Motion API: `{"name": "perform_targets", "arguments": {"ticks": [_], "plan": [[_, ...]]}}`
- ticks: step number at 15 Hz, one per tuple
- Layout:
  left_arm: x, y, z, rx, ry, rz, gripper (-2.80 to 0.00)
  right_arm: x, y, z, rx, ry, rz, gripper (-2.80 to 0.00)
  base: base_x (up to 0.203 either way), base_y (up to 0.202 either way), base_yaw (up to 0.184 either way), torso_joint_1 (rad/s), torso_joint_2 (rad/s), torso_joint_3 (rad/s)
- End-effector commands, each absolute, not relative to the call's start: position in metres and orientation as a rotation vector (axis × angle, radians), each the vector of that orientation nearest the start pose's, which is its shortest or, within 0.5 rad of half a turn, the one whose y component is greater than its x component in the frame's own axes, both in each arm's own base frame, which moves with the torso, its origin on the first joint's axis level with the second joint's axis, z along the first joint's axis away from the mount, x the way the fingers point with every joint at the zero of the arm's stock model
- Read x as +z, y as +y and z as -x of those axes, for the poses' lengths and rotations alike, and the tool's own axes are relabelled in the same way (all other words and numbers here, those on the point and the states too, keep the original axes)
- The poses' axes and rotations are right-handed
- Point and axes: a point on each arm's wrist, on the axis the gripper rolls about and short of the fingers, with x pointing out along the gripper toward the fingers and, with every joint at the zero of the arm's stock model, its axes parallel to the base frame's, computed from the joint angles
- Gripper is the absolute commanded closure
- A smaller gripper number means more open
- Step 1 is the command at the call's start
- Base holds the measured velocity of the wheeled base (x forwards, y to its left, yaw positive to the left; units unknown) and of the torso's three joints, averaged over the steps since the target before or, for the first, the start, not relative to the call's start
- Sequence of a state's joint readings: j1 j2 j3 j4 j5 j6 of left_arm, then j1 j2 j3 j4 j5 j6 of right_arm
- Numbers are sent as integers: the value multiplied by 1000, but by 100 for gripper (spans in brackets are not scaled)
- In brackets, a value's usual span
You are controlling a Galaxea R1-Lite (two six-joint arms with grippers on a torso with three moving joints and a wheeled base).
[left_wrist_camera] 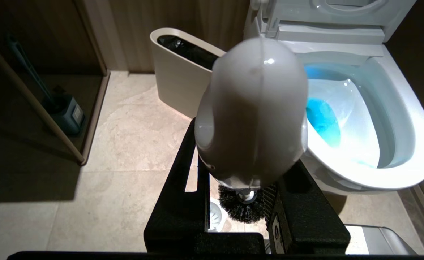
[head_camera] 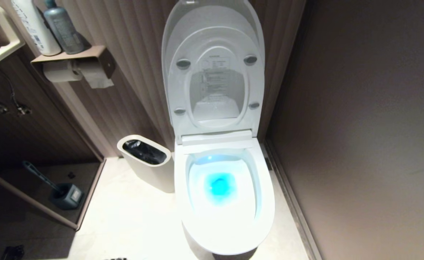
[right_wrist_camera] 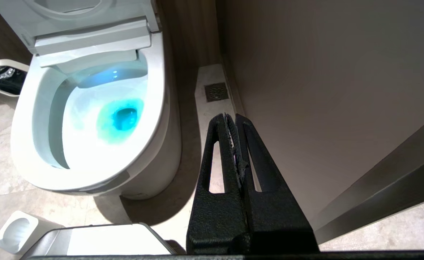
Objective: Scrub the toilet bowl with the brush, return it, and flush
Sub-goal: Put the toilet brush back
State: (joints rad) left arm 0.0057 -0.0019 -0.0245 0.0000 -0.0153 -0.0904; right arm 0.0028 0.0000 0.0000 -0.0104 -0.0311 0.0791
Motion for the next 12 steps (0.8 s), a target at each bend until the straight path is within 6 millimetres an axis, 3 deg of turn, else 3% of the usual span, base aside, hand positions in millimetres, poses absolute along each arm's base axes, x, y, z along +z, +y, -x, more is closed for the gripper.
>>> {"name": "perform_targets", "arguments": {"ticks": [1, 12], "plan": [[82, -1, 25, -12, -24, 90, 0, 77, -1, 23, -27, -12, -80, 0, 0, 0, 0, 2, 3, 145], [83, 0, 25, -7, -27, 89, 0, 77, -1, 23, -27, -12, -80, 0, 0, 0, 0, 2, 0, 201]]}}
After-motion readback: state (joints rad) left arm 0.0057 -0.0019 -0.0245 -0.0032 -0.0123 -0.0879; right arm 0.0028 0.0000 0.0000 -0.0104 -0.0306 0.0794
